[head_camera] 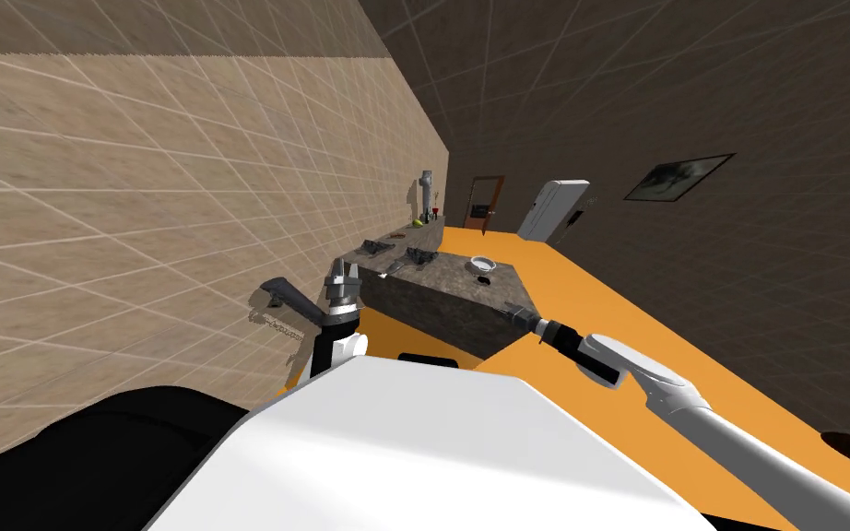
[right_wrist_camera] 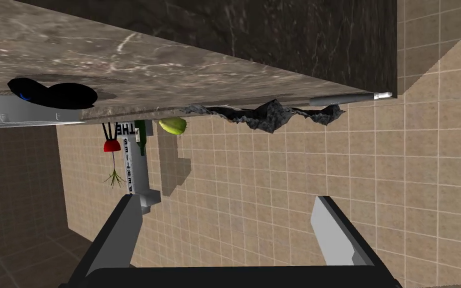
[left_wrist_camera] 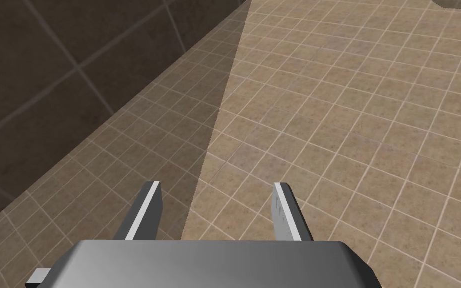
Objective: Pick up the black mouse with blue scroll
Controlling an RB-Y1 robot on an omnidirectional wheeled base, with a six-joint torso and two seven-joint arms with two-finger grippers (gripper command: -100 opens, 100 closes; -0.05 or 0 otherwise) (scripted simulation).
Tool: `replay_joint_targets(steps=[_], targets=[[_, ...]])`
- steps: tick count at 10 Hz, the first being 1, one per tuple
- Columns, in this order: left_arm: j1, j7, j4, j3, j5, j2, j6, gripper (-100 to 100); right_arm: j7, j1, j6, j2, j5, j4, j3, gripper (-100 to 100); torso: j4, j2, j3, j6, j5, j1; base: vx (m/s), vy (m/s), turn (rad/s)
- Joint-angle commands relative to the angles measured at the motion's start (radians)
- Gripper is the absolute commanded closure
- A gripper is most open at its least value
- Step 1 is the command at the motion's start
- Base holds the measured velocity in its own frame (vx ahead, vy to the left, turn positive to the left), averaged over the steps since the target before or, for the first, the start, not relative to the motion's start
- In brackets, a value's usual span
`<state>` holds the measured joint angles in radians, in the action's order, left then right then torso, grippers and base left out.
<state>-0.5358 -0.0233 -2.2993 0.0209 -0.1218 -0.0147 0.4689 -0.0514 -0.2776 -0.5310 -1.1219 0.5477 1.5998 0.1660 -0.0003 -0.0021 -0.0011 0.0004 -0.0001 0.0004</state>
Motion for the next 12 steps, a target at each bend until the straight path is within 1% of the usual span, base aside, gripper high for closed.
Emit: replay_joint_targets(steps=[1, 2, 3, 4, 5, 6, 7, 8, 9, 10, 11, 12], targets=[[0.0, 0.0, 0.0, 0.0, 0.0, 0.0, 0.0, 0, 0.002, 0.005, 0.007, -0.036, 0.015, -0.009, 0.01, -100, 0.0, 0.0, 0.0, 0.0, 0.0, 0.0, 0.016, 0.016, 0.125], [0.0, 0.0, 0.0, 0.0, 0.0, 0.0, 0.0, 0, -0.009, 0.012, 0.001, -0.072, 0.042, -0.054, 0.027, -100, 0.0, 0.0, 0.0, 0.001, 0.0, 0.0, 0.022, 0.028, 0.217], [0.0, 0.0, 0.0, 0.0, 0.0, 0.0, 0.0, 0, -0.02, 0.018, -0.006, -0.101, 0.068, -0.08, 0.042, -100, 0.0, 0.0, 0.0, 0.0, 0.0, 0.001, 0.045, 0.036, 0.36], [0.0, 0.0, 0.0, 0.0, 0.0, 0.0, 0.0, 0, -0.02, 0.018, -0.006, -0.119, 0.068, -0.099, 0.042, -100, 0.0, -0.002, -0.001, 0.0, 0.0, 0.001, 0.042, 0.017, 0.153], [0.0, 0.0, 0.0, 0.0, 0.0, 0.0, 0.0, 0, -0.03, 0.023, -0.014, -0.152, 0.092, -0.143, 0.058, -100, 0.0, -0.002, -0.001, 0.001, 0.0, 0.0, 0.046, 0.027, 0.239], [0.0, 0.0, 0.0, 0.0, 0.0, 0.0, 0.0, 0, -0.041, 0.027, -0.022, -0.185, 0.114, -0.168, 0.074, -100, 0.0, -0.002, -0.001, 0.0, 0.0, 0.001, 0.066, 0.038, 0.357], [0.0, 0.0, 0.0, 0.0, 0.0, 0.0, 0.0, 0, -0.041, 0.027, -0.022, -0.19, 0.114, -0.188, 0.074, -100, -0.001, -0.003, -0.002, 0.0, 0.001, 0.002, 0.059, 0.017, 0.137], [0.0, 0.0, 0.0, 0.0, 0.0, 0.0, 0.0, 0, -0.052, 0.031, -0.031, -0.222, 0.135, -0.231, 0.089, -100, -0.001, -0.003, -0.002, 0.001, 0.0, 0.0, 0.057, 0.011, 0.196], [0.0, 0.0, 0.0, 0.0, 0.0, 0.0, 0.0, 0, -0.062, 0.033, -0.041, -0.251, 0.153, -0.255, 0.104, -100, -0.001, -0.003, -0.002, 0.0, 0.0, 0.0, 0.085, 0.009, 0.344], [0.0, 0.0, 0.0, 0.0, 0.0, 0.0, 0.0, 0, -0.072, 0.035, -0.051, -0.277, 0.171, -0.297, 0.118, -100, -0.001, -0.004, -0.002, 0.0, 0.0, 0.0, 0.113, 0.014, 0.353], [0.0, 0.0, 0.0, 0.0, 0.0, 0.0, 0.0, 0, -0.072, 0.035, -0.051, -0.277, 0.171, -0.314, 0.118, -100, -0.001, -0.006, -0.003, 0.0, 0.0, 0.0, 0.08, 0.008, 0.106], [0.0, 0.0, 0.0, 0.0, 0.0, 0.0, 0.0, 0, -0.072, 0.035, -0.051, -0.277, 0.171, -0.314, 0.118, -100, -0.001, -0.004, -0.003, 0.001, 0.0, 0.0, 0.024, 0.007, -0.039]])
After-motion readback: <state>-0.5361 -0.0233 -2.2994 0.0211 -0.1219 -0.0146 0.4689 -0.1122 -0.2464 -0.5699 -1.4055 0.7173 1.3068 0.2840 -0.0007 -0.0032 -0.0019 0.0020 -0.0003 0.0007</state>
